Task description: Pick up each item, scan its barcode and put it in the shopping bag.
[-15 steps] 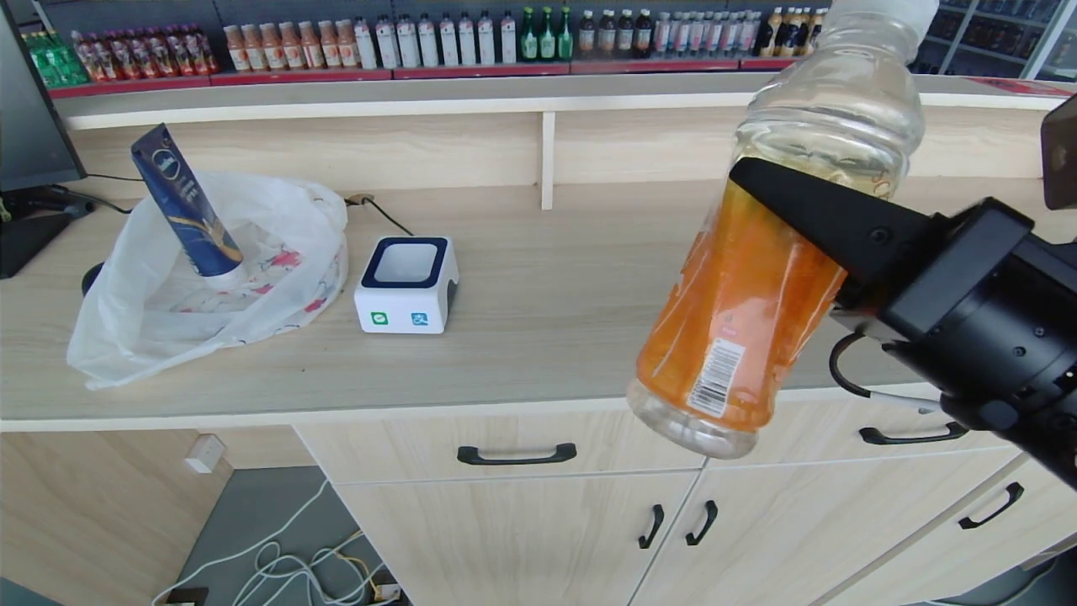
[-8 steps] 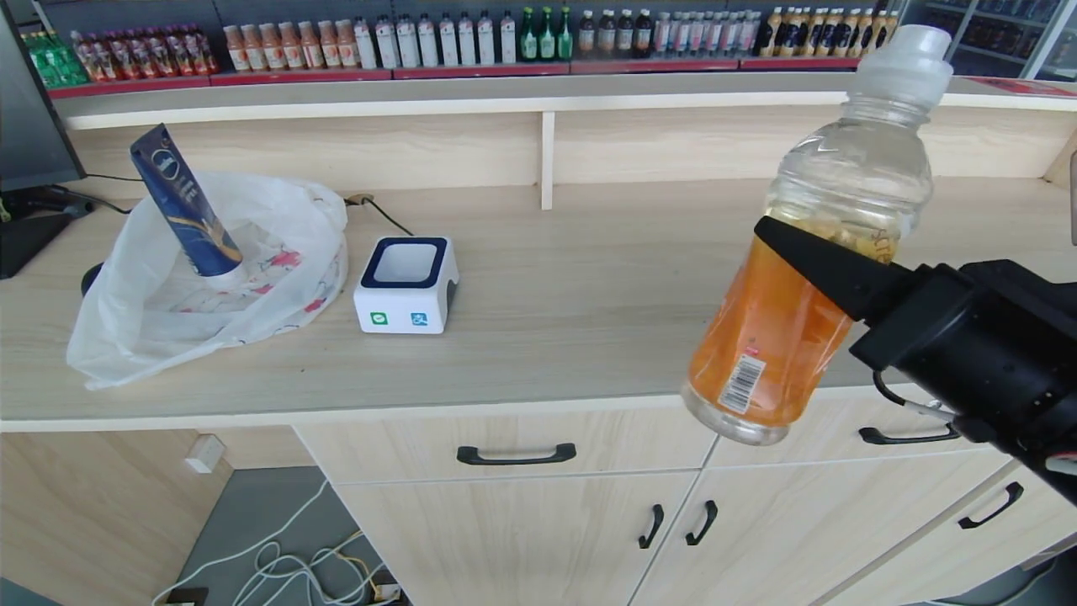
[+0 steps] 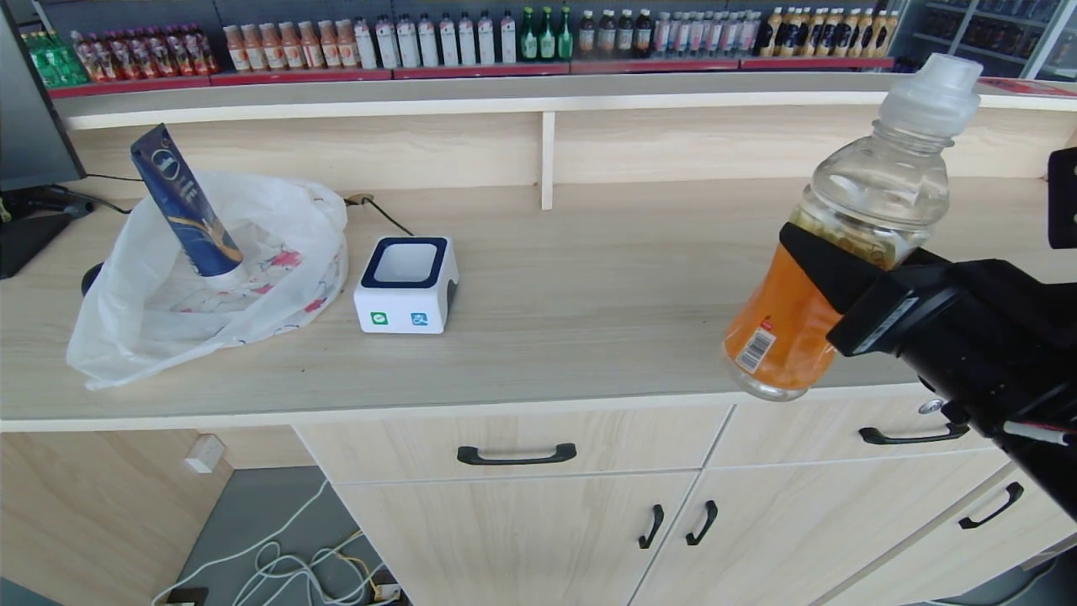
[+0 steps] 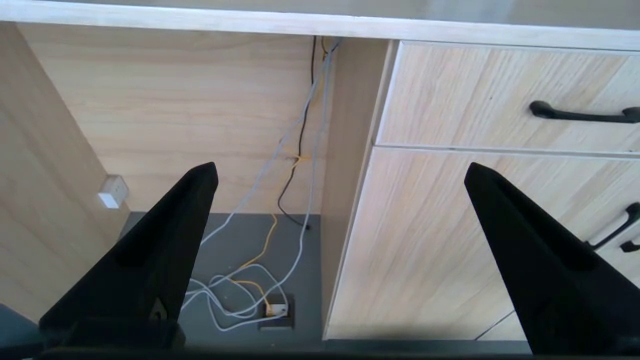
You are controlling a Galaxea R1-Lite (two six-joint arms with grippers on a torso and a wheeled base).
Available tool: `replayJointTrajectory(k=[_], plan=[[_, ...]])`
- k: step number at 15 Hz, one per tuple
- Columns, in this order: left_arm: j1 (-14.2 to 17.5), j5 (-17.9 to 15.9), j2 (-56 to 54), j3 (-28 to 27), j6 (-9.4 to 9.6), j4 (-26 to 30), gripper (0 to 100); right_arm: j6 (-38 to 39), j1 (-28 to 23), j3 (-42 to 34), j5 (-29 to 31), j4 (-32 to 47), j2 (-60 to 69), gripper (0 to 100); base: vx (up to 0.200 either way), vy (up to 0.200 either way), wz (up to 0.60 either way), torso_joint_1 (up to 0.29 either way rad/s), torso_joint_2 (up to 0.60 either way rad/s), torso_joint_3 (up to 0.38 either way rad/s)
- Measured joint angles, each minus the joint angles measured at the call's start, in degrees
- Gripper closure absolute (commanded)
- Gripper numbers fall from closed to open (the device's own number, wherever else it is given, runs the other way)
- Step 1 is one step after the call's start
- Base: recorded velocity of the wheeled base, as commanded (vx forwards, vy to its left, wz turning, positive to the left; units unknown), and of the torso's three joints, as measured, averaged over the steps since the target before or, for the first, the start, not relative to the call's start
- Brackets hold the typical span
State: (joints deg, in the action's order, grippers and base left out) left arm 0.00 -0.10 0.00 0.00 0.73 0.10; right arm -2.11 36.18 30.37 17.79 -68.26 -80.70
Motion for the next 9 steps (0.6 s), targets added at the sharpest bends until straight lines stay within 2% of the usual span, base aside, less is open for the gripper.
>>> replayJointTrajectory(k=[3, 9], plan=[[0.0, 0.0, 0.0, 0.0, -0.02, 0.0, 0, -2.5, -0.1, -0.1, 2.7, 0.0, 0.8, 100, 0.0, 0.0, 0.0, 0.0, 0.0, 0.0], [0.0, 0.0, 0.0, 0.0, -0.55, 0.0, 0, -2.7, 0.0, 0.0, 3.3, -0.1, 1.5, 100, 0.0, 0.2, 0.0, 0.0, 0.0, 0.005]])
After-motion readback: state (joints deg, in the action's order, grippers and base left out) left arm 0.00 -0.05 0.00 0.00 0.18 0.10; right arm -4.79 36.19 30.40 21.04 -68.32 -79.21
